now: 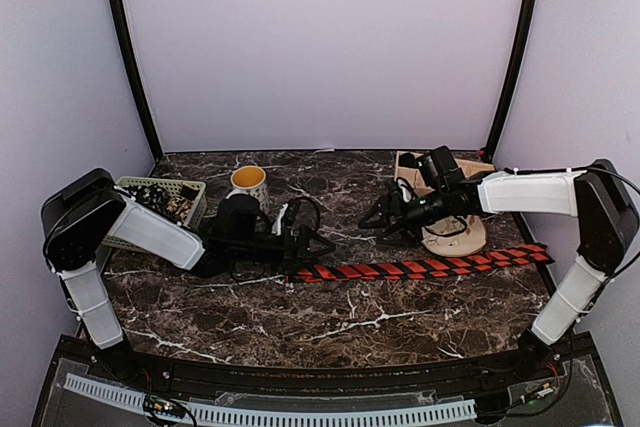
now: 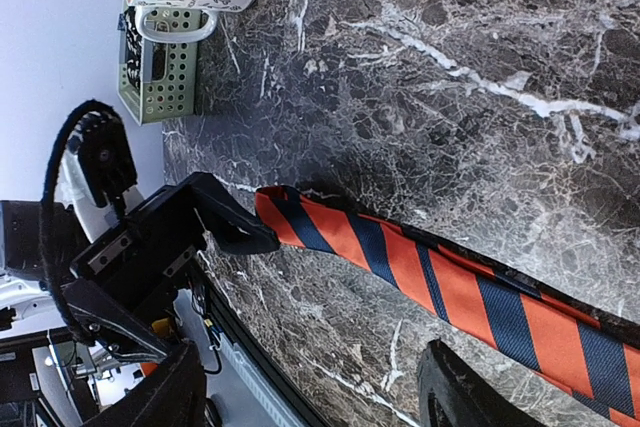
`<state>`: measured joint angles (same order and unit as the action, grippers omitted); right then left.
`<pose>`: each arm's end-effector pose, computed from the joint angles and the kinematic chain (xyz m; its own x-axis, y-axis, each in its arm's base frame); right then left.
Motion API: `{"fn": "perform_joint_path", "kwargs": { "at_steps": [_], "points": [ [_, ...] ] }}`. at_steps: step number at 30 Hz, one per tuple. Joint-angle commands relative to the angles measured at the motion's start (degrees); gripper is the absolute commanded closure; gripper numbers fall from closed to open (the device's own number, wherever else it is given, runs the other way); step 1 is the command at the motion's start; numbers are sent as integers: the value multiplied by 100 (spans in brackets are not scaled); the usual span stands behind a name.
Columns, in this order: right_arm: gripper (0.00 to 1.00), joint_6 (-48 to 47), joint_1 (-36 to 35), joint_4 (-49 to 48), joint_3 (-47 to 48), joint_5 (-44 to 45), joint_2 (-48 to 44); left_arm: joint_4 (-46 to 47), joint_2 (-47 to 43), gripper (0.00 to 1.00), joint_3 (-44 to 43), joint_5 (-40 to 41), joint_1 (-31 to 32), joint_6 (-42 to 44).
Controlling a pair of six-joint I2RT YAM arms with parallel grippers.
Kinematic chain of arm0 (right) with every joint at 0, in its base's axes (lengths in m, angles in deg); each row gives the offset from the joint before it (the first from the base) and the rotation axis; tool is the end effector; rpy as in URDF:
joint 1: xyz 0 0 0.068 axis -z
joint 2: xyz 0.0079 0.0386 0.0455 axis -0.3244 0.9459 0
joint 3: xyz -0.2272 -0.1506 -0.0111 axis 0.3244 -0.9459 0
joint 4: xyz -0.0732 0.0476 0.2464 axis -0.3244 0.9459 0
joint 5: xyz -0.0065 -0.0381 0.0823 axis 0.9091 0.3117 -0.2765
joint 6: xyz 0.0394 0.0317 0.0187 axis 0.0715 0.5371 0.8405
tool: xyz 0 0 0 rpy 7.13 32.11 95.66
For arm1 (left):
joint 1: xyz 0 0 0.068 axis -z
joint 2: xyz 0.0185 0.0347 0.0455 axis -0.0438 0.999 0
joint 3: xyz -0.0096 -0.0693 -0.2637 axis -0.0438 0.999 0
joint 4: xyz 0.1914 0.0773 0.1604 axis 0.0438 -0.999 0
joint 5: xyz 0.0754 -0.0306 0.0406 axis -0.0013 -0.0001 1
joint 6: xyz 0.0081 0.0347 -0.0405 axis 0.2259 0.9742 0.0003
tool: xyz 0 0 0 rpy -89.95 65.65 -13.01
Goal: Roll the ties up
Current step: Fold the tie at the center of the board.
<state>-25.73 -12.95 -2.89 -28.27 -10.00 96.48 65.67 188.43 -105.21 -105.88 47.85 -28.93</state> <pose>0.2769 0.1986 0.2052 -0.9887 0.0295 -0.1469 -0.1019 0.5864 0.8036 0.2349 -0.2641 0.1668 -0.8925 -0.0688 -0.4458 0.4039 0.3183 -0.8577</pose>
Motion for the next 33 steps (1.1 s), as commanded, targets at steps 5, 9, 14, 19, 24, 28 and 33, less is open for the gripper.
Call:
{"fn": "perform_joint_path", "kwargs": {
  "at_steps": [5, 9, 14, 19, 24, 28, 33],
  "points": [
    [28, -153, -20, 211, 277, 55, 32, 2101, 604, 1, 894, -171, -468, -1141],
    [28, -162, -20, 155, 195, -35, 51, 2038, 1014, 1, 927, -243, -518, -1082],
    [27, -187, -27, 80, 186, -184, 95, 1923, 847, 1, 833, -286, -530, -974],
    [27, -25, -147, -310, 241, -413, 225, 51, -433, 1, 620, 67, -526, 31],
    [30, -28, -443, -365, 480, -433, 582, -2103, -1964, 1, 691, 1356, -534, 814],
    [34, -33, -649, -384, 663, -366, 884, -2639, -2263, 8, 1005, 1580, -569, 535],
    [44, 5, -796, -449, 776, -312, 1209, -2629, -1737, 29, 998, 1351, -569, 210]
  ]
}}
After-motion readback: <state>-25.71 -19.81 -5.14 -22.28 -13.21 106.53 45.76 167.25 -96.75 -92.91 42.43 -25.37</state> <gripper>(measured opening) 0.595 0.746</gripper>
